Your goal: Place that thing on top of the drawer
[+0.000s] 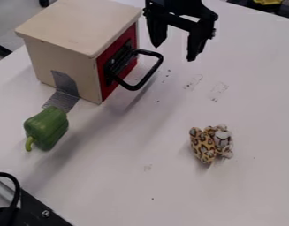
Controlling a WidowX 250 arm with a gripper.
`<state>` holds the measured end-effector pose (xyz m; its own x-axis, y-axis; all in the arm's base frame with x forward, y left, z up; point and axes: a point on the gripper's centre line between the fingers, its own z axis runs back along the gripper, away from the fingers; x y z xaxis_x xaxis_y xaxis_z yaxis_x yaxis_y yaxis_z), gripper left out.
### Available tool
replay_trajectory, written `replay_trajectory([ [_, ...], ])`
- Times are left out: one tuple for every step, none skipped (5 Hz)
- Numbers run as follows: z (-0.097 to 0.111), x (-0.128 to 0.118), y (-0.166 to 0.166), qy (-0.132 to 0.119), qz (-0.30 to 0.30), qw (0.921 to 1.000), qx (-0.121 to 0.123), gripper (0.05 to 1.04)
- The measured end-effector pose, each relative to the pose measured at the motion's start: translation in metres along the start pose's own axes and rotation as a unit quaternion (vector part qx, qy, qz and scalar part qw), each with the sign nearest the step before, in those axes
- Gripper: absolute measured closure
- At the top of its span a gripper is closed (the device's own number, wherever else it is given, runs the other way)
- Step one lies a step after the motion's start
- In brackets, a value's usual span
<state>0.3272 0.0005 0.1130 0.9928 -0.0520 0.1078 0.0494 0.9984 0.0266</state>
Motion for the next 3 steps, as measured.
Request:
replay_trajectory([
  [-0.011, -0.005, -0.001, 0.019, 0.0, 0.9998, -0.001, 0.083],
  [-0.021, -0.015, -0.028, 0.032, -0.053, 0.9981, 0.004, 0.083],
  [-0.029, -0.028, -0.06, 0.043, -0.113, 0.9926, 0.005, 0.083],
])
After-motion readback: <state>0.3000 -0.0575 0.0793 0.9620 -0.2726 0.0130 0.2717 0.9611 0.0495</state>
